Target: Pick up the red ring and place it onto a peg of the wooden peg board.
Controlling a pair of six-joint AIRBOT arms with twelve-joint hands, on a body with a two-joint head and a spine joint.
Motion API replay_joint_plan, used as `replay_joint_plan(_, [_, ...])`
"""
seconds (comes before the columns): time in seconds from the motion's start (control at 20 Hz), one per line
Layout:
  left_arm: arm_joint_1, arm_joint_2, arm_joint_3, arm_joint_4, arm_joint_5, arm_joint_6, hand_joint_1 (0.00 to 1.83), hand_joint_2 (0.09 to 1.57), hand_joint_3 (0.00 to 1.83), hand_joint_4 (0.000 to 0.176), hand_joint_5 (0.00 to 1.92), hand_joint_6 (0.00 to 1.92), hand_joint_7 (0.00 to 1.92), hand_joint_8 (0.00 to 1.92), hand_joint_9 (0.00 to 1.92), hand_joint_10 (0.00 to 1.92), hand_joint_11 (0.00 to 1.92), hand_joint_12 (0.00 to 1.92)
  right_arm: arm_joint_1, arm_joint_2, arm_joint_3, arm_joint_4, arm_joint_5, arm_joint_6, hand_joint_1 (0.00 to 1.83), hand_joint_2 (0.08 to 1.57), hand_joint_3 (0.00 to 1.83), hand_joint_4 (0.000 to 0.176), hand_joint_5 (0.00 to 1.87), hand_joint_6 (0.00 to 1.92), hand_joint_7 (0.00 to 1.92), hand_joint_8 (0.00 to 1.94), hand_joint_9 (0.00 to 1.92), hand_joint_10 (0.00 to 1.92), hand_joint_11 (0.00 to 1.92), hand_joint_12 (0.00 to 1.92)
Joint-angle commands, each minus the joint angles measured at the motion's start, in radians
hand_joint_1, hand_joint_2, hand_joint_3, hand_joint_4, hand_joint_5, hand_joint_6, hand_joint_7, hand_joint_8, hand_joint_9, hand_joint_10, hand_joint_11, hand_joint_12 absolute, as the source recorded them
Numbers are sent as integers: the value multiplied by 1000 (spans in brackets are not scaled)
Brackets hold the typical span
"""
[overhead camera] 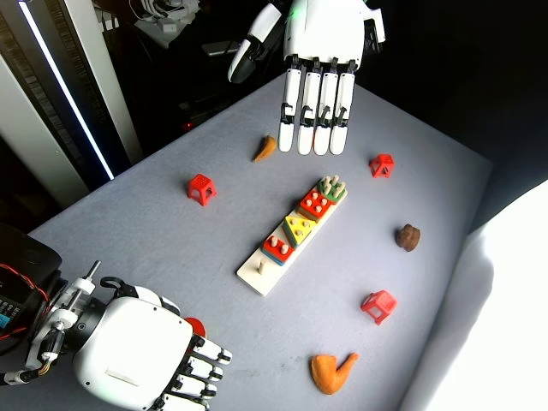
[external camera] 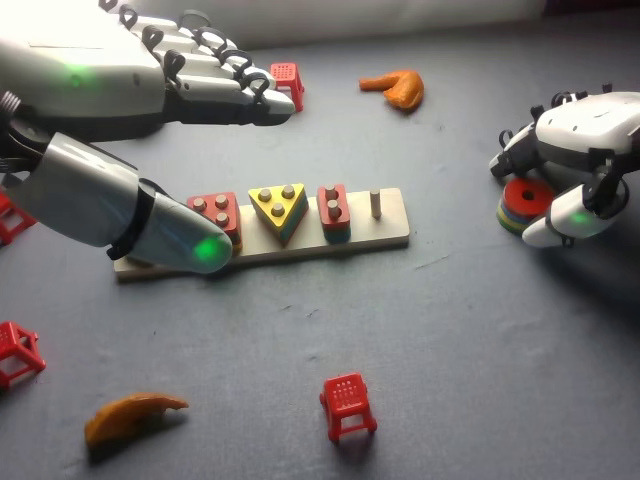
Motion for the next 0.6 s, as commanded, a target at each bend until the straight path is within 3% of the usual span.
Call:
replay_joint_plan(0.0, [-14, -1, 5, -26, 67, 0, 0, 1095, 8, 0, 0, 0, 0, 0, 0, 0, 0, 0, 10, 1, 6, -16, 64, 2, 1022, 988, 0, 0, 577, 37, 630, 31, 538, 91, 0, 1176])
replay_joint_plan(0.25, [-14, -1, 8, -26, 70, 0, 0, 1094, 6, 0, 0, 0, 0, 0, 0, 0, 0, 0, 12, 0, 6, -17, 64, 0, 1157, 1012, 6, 0, 736, 64, 786, 52, 682, 120, 74, 1271])
replay_joint_plan(0.4, [-14, -2, 8, -26, 70, 0, 0, 1100, 7, 0, 0, 0, 0, 0, 0, 0, 0, 0, 12, 0, 6, -17, 64, -2, 1175, 1041, 6, 0, 911, 79, 1019, 80, 918, 213, 371, 1289])
replay_joint_plan(0.45, [-14, -2, 8, -26, 71, 0, 0, 1100, 7, 0, 0, 0, 0, 0, 0, 0, 0, 0, 12, 0, 6, -17, 64, -2, 1175, 1041, 6, 0, 911, 79, 1019, 80, 918, 213, 371, 1289])
replay_joint_plan(0.5, [-14, -2, 8, -26, 71, 0, 0, 1103, 8, 0, 0, 0, 0, 0, 0, 0, 0, 0, 12, 0, 5, -17, 64, -2, 1217, 1098, 5, 0, 890, 875, 1073, 698, 967, 274, 414, 1342])
replay_joint_plan(0.55, [-14, -2, 8, -26, 71, 0, 0, 1102, 8, 0, 0, 0, 0, 0, 0, 0, 0, 0, 12, 0, 5, -17, 63, -2, 1346, 1097, 2, 0, 933, 949, 1071, 822, 925, 985, 553, 1320])
